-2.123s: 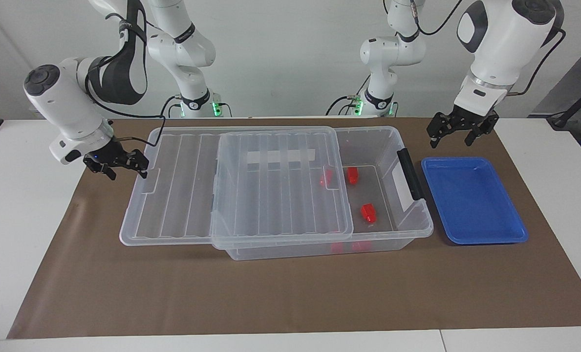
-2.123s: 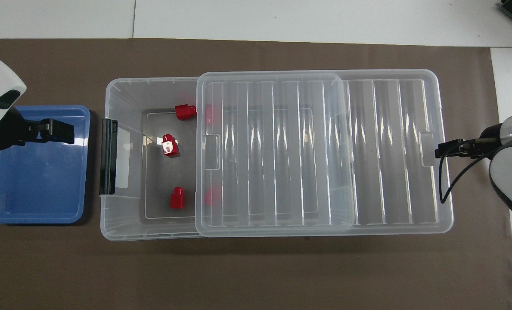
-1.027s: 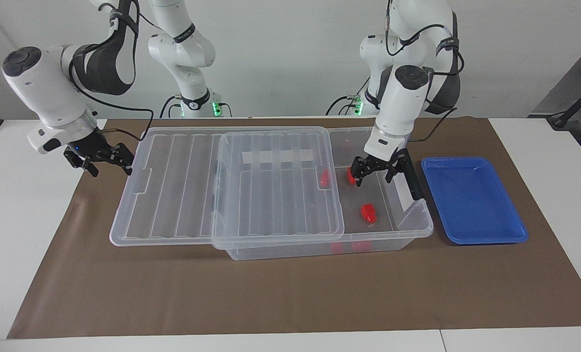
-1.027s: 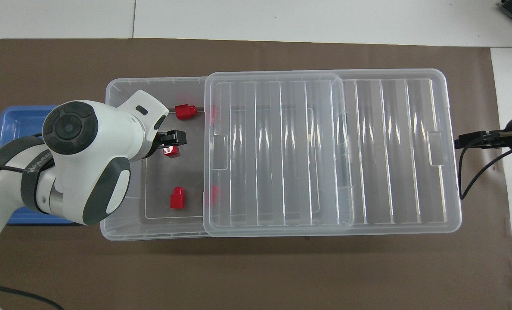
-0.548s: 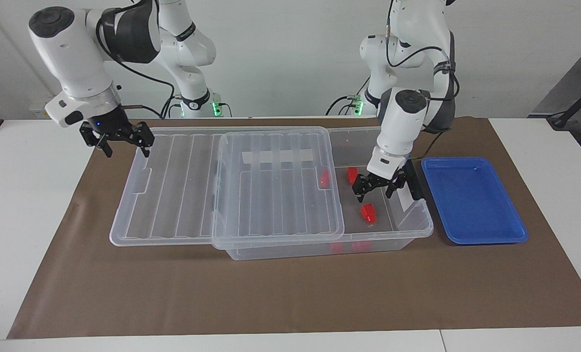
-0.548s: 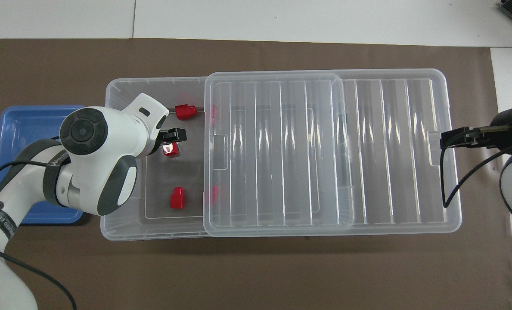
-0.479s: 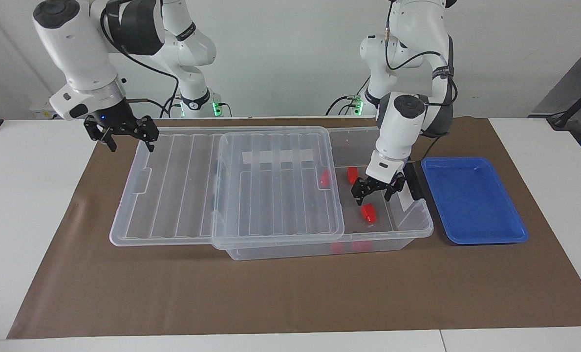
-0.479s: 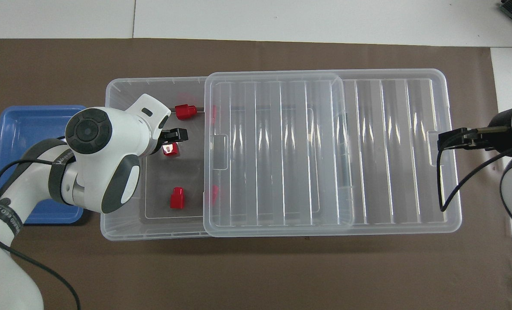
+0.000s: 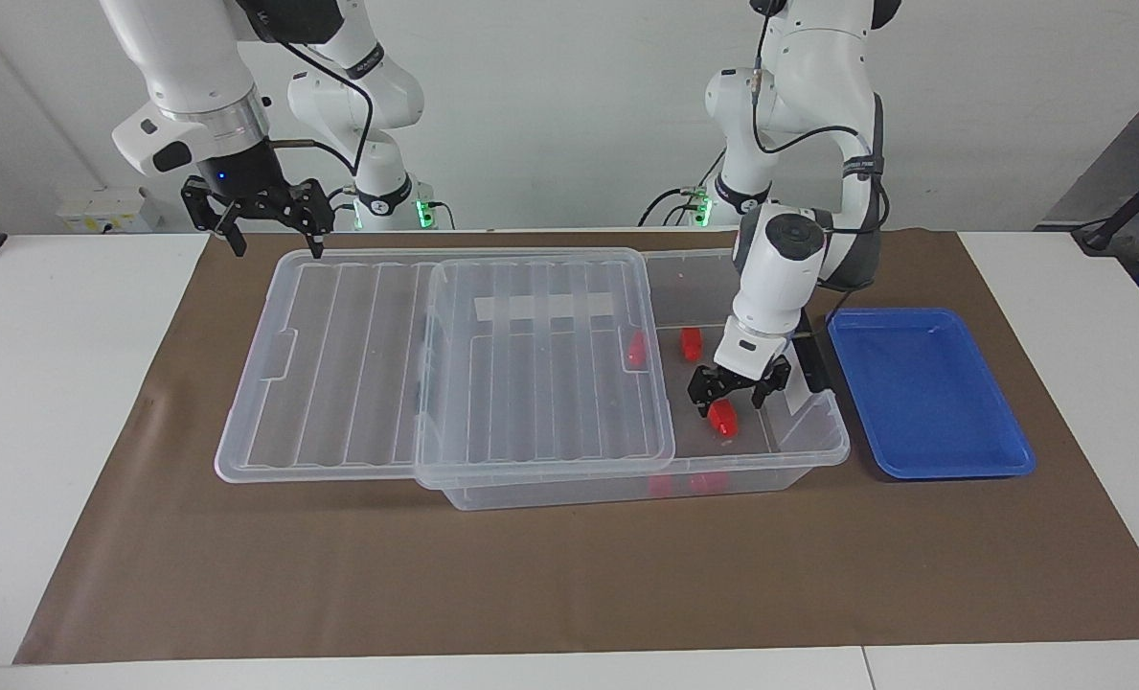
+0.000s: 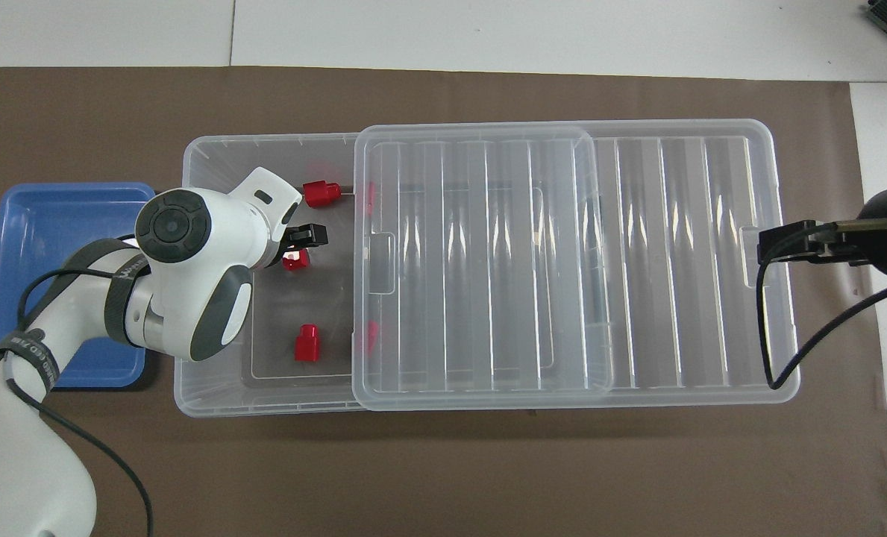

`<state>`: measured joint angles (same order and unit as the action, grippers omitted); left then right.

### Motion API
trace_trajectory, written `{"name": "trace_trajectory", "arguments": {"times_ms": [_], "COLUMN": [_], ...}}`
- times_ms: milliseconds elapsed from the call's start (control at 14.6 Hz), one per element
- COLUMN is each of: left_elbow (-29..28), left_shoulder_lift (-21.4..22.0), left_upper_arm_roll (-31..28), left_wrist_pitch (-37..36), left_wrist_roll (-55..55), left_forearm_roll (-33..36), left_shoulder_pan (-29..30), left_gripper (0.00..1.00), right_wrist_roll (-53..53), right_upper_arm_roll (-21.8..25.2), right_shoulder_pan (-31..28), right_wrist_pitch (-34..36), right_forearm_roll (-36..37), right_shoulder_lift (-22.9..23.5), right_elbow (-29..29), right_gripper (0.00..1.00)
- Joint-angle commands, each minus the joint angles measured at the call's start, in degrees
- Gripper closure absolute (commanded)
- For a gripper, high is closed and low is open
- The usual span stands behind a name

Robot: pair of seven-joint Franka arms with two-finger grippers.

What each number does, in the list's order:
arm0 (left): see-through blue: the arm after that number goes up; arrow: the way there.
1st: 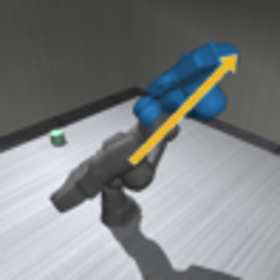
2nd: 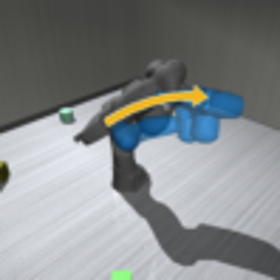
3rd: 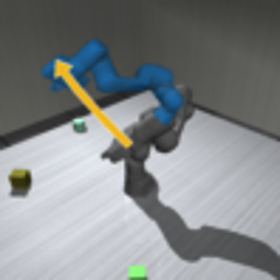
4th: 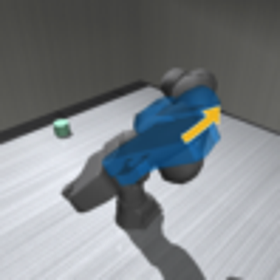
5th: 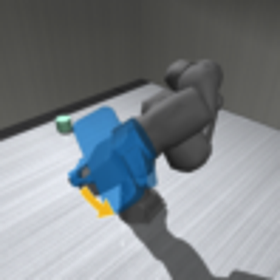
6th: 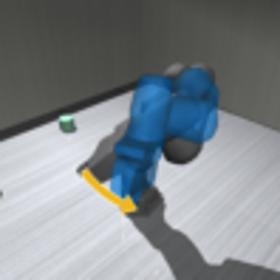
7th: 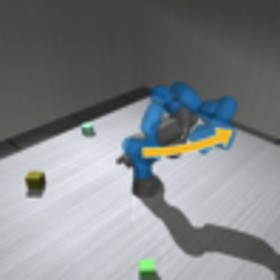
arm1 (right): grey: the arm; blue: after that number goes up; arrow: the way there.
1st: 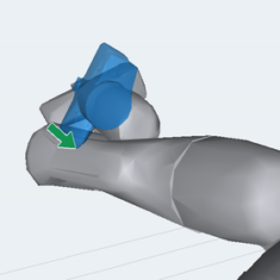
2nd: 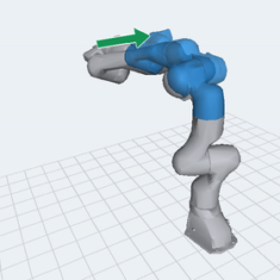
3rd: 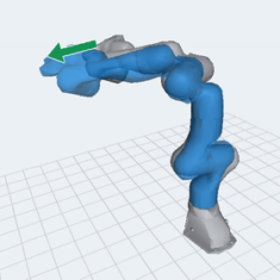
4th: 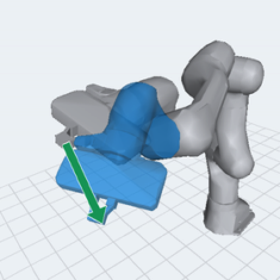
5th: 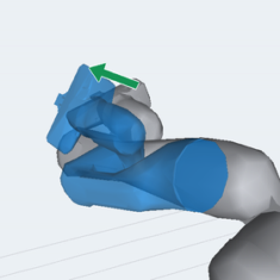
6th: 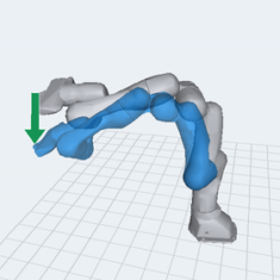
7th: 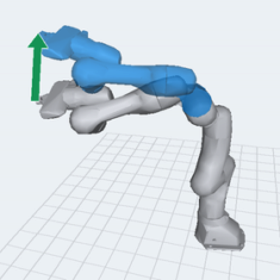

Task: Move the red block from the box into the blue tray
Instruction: 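Lower the left gripper and grasp the red block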

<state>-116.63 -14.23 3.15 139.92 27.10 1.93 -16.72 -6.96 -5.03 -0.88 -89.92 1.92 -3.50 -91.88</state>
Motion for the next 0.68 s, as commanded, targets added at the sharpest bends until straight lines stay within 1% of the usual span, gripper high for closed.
{"name": "trace_trajectory", "arguments": {"times_ms": [0, 205, 411, 548, 616], "left_elbow": [-1.7, -2.8, -4.2, -4.3, -4.3], "left_shoulder_lift": [-0.8, -1.1, -1.2, -1.2, -1.2], "left_upper_arm_roll": [0.1, 0.1, 0.1, 0.1, 0.1], "left_wrist_pitch": [3.4, 4.9, 7.4, 7.4, 7.4], "left_wrist_roll": [0.8, 0.8, 0.8, 0.8, 0.8], "left_forearm_roll": [1.3, 1.3, 1.3, 1.3, 1.3], "left_shoulder_pan": [0.5, 0.5, 0.5, 0.5, 0.5], "left_gripper": [0.00, 0.00, 0.00, 0.00, 0.10], "right_wrist_roll": [-2.3, -2.4, -2.3, -2.2, -2.2], "right_upper_arm_roll": [-0.3, -0.3, -0.2, -0.1, -0.1], "right_shoulder_pan": [0.1, 0.2, -0.3, -0.5, -0.5], "right_wrist_pitch": [2.8, 4.5, 4.5, 4.2, 3.7], "right_forearm_roll": [0.6, 1.2, 1.4, 0.5, 0.3], "right_shoulder_lift": [2.1, 1.9, 2.4, 2.4, 2.4], "right_elbow": [3.8, 2.6, 2.9, 3.0, 2.9], "right_gripper": [0.00, 0.00, 0.00, 0.00, 0.00]}}
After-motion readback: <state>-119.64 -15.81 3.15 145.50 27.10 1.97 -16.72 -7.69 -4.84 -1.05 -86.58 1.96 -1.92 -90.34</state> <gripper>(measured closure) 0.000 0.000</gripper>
